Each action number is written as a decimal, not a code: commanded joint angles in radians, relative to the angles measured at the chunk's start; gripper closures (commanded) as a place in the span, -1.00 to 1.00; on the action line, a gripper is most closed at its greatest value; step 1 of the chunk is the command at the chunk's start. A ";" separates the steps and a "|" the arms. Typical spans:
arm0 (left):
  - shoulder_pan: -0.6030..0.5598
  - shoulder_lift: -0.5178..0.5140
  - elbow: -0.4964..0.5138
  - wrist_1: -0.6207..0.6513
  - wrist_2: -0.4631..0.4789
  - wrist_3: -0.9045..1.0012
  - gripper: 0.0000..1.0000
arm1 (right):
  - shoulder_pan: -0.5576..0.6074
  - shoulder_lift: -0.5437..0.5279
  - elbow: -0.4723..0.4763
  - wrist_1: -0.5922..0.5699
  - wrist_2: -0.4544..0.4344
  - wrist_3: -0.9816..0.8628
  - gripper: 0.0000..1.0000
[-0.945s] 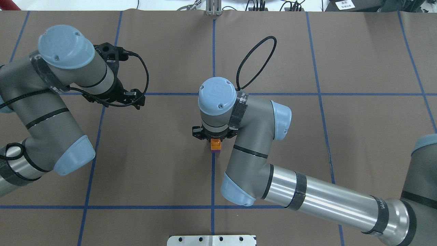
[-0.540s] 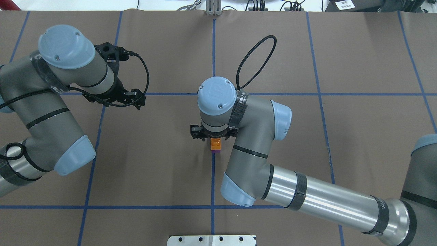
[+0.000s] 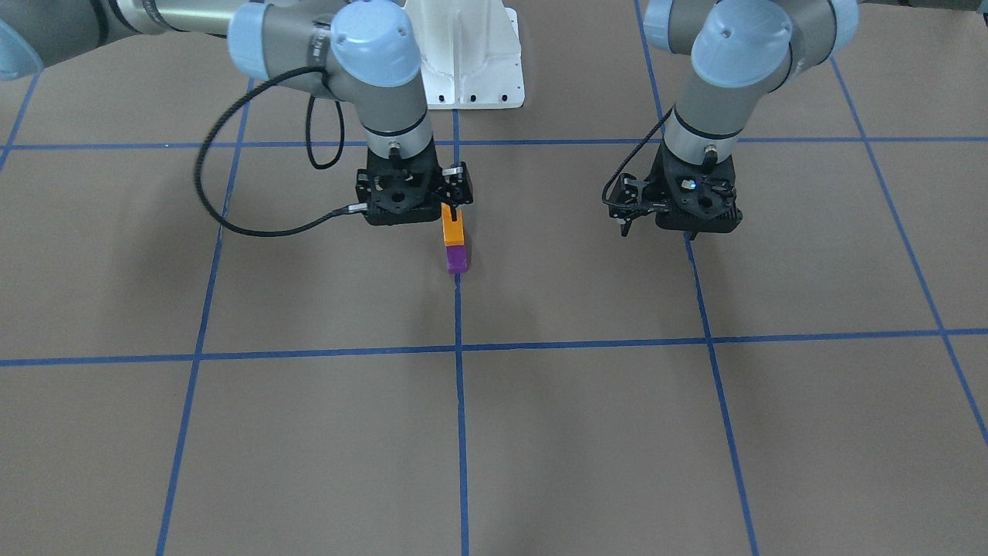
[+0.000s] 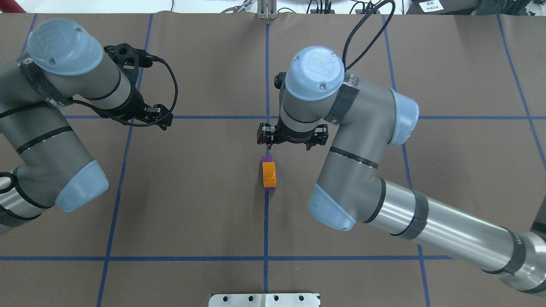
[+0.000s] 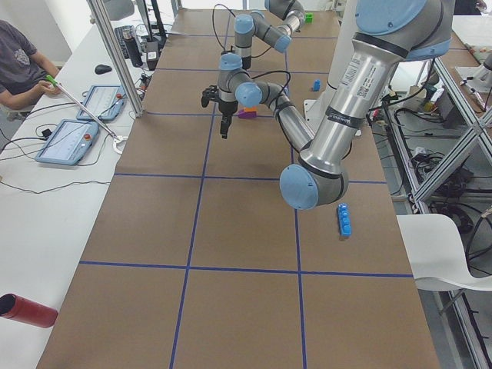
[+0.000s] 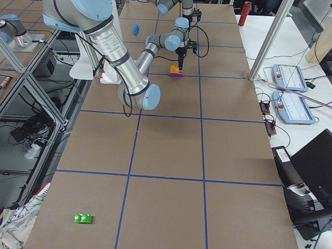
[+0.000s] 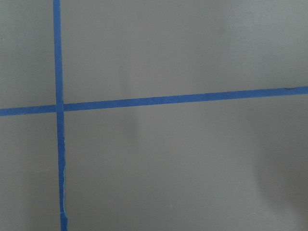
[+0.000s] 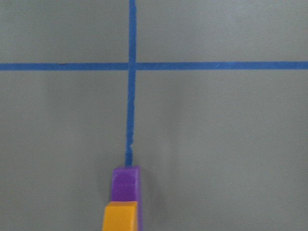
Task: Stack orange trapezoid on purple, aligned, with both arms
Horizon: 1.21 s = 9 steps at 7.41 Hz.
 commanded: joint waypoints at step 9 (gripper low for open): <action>-0.729 0.322 0.288 -0.002 -0.262 1.087 -1.00 | 0.820 -0.678 -0.014 -0.016 0.286 -1.180 -1.00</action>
